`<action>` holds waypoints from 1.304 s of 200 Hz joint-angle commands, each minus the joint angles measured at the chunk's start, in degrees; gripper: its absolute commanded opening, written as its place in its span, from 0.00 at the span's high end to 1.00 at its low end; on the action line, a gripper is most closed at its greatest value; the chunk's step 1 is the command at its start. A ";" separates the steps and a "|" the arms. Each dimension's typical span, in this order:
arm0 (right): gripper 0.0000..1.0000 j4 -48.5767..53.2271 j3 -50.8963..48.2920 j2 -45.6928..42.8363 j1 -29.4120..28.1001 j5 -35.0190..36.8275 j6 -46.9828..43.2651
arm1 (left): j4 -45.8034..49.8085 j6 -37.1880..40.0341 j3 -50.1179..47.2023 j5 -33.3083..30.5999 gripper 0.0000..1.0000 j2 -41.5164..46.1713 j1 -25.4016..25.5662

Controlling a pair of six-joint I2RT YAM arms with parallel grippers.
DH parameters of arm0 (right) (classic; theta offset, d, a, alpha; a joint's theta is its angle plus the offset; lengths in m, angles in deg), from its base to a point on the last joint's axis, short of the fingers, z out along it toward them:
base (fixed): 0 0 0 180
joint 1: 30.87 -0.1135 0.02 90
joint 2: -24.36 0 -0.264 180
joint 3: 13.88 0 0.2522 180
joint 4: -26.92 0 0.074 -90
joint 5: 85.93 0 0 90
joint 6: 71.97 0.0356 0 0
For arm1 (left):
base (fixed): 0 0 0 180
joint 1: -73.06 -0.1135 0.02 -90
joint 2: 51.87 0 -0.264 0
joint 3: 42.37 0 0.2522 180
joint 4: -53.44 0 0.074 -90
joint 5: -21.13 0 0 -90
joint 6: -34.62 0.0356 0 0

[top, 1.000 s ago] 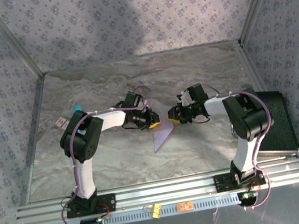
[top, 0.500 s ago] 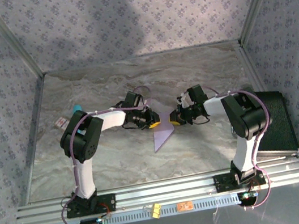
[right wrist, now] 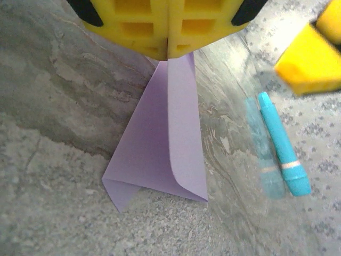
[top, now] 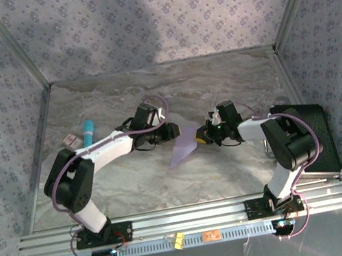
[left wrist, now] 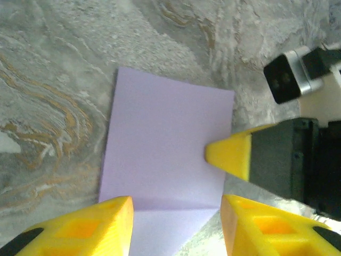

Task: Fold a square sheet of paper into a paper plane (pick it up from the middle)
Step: Fold the wing for the fifth time at the center of the table.

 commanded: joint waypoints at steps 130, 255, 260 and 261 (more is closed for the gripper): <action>1.00 0.59 1.29 -3.17 -2.15 4.01 8.92 | 14.18 21.42 2.65 -40.62 0.45 -3.39 23.79; 1.00 1.30 1.41 -3.79 -2.29 4.37 8.74 | 16.48 22.72 3.75 -45.06 0.62 -7.67 24.63; 1.00 1.36 1.45 -3.85 -2.20 4.37 8.74 | 16.59 22.56 3.79 -45.36 0.63 -7.68 24.64; 1.00 1.37 1.45 -3.87 -2.20 4.37 8.74 | 16.54 22.50 3.75 -45.42 0.63 -7.68 24.63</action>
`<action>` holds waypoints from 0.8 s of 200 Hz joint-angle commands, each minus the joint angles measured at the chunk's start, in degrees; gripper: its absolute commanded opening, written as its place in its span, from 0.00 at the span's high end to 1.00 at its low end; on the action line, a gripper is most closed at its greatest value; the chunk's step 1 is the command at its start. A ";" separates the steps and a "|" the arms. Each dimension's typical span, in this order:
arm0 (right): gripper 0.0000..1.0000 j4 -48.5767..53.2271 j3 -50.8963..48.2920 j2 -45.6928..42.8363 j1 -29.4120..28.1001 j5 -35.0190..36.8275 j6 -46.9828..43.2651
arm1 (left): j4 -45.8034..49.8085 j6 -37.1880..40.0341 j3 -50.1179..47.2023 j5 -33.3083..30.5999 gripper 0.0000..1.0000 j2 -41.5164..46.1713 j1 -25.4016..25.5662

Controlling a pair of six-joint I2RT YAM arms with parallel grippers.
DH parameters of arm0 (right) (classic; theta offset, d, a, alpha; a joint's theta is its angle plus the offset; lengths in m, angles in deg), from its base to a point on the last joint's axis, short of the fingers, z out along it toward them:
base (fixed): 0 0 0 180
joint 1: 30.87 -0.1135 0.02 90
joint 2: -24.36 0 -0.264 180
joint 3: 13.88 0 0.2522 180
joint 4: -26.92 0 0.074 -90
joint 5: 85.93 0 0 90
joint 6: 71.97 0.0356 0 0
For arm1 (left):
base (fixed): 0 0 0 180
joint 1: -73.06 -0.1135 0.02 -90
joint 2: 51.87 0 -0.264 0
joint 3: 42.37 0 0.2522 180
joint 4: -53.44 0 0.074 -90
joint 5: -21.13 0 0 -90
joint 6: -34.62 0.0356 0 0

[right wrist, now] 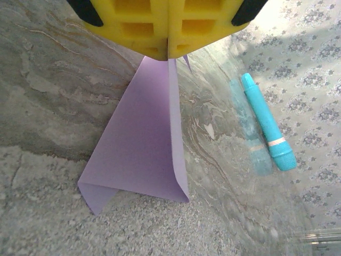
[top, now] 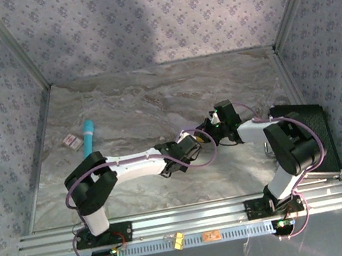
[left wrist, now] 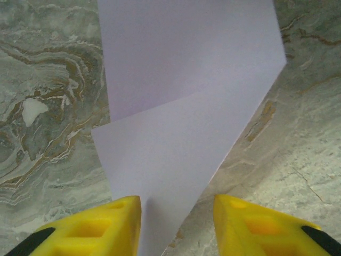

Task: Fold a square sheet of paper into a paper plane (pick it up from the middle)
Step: Fold the wing for the fifth time at the center of the table.

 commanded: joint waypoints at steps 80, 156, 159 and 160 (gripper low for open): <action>1.00 2.13 1.15 -1.82 -0.33 0.66 0.46 | 0.92 -0.69 -0.60 -2.56 0.64 -1.27 0.52; 1.00 2.79 0.92 -2.00 -0.34 0.77 -0.05 | 0.77 -1.21 -0.60 -2.30 0.81 -1.40 0.52; 1.00 2.83 0.94 -2.06 -0.40 0.79 -0.08 | 0.78 -1.21 -0.56 -2.43 0.82 -1.45 0.52; 1.00 2.83 0.92 -2.06 -0.33 0.82 -0.11 | 0.83 -1.21 -0.63 -2.46 0.82 -1.43 0.52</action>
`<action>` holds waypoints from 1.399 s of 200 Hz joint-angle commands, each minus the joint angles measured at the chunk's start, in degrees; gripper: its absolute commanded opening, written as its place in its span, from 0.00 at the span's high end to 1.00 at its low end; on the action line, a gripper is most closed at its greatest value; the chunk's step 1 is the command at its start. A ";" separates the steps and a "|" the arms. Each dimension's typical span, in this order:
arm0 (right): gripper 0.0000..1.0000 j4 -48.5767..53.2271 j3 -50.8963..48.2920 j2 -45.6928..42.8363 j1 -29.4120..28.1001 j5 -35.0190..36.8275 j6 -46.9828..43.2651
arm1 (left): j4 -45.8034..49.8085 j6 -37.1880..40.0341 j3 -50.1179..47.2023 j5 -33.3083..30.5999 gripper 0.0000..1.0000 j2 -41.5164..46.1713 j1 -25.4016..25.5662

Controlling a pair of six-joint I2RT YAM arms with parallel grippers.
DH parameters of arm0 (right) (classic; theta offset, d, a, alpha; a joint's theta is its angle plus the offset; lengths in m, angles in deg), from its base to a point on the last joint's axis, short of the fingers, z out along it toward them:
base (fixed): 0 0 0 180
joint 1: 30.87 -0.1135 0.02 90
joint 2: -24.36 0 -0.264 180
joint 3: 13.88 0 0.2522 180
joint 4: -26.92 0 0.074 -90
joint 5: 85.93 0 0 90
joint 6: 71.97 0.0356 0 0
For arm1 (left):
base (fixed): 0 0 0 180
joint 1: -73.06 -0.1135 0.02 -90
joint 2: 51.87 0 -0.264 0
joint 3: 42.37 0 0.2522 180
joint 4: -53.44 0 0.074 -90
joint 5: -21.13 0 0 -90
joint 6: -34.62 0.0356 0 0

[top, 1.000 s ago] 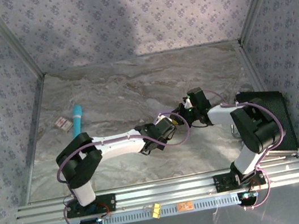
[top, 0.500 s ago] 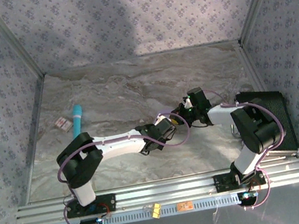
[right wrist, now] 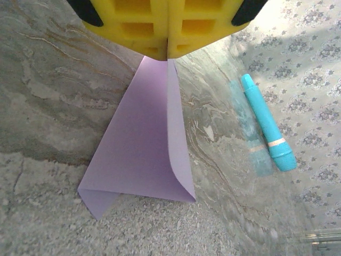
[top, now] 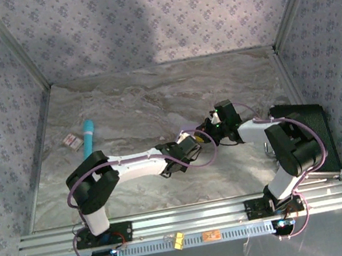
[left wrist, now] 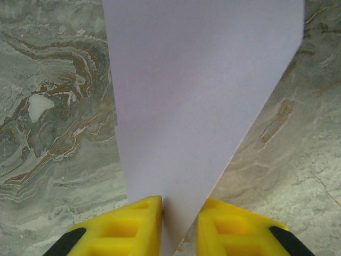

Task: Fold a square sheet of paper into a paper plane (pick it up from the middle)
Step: Fold the wing for the fifth time at the center of the table.

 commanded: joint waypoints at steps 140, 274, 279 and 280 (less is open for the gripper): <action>0.98 4.38 1.66 -2.80 -0.36 1.35 -3.19 | -0.37 -0.61 -1.30 1.53 0.89 0.99 -0.62; 0.92 6.06 1.16 -3.39 -0.10 2.06 -4.61 | -0.46 -1.33 -0.58 4.72 1.00 0.66 -1.78; 0.91 6.76 1.17 -3.73 0.01 2.42 -5.11 | -0.93 -1.43 -0.75 5.97 1.00 0.88 -2.12; 0.90 6.96 1.21 -3.78 0.02 2.54 -5.22 | -1.06 -1.48 -0.77 6.27 1.00 0.97 -2.16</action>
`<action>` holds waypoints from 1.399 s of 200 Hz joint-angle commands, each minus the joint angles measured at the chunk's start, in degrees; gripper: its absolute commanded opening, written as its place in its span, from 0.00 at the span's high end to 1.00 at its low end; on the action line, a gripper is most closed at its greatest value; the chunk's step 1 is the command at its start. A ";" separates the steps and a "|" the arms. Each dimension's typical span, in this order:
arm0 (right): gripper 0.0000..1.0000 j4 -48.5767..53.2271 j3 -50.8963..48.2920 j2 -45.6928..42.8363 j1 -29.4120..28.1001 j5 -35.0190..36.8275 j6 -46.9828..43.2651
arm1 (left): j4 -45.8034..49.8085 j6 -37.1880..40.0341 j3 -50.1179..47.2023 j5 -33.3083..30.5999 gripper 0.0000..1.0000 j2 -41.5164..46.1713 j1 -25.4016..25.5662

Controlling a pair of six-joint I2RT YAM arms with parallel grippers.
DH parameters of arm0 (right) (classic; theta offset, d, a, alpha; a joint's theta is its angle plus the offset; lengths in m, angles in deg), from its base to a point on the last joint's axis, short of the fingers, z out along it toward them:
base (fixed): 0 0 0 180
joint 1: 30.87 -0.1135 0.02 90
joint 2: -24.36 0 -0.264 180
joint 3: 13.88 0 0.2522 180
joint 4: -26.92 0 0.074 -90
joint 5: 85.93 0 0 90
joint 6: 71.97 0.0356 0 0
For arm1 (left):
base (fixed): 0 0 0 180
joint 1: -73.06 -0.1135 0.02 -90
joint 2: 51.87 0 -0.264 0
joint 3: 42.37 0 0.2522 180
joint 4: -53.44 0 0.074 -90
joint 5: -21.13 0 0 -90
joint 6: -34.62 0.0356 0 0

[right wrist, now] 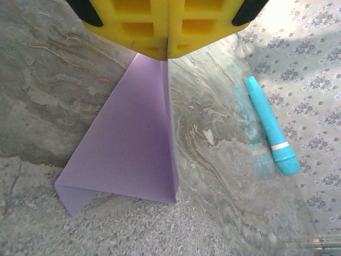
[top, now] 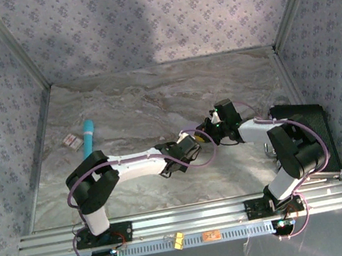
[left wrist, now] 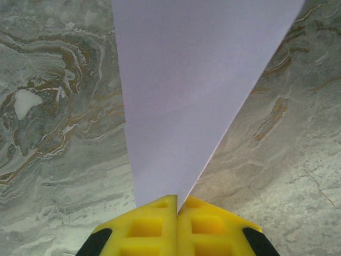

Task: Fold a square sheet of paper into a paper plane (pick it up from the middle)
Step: Fold the wing for the fifth time at the center of the table.

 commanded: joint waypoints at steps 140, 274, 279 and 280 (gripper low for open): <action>0.61 15.47 -2.23 -13.07 2.85 7.59 -10.08 | -12.10 -5.68 -2.84 39.81 1.00 -1.17 -12.31; 0.83 7.34 -9.31 -14.13 2.51 2.88 -9.89 | -7.63 -5.67 4.17 45.65 1.00 -6.85 -13.34; 0.84 6.99 -9.57 -14.11 2.46 2.90 -9.84 | -7.70 -5.89 4.46 46.45 1.00 -7.05 -13.47; 0.85 6.88 -9.61 -14.09 2.44 2.92 -9.75 | -7.66 -5.95 4.50 46.52 1.00 -7.13 -13.51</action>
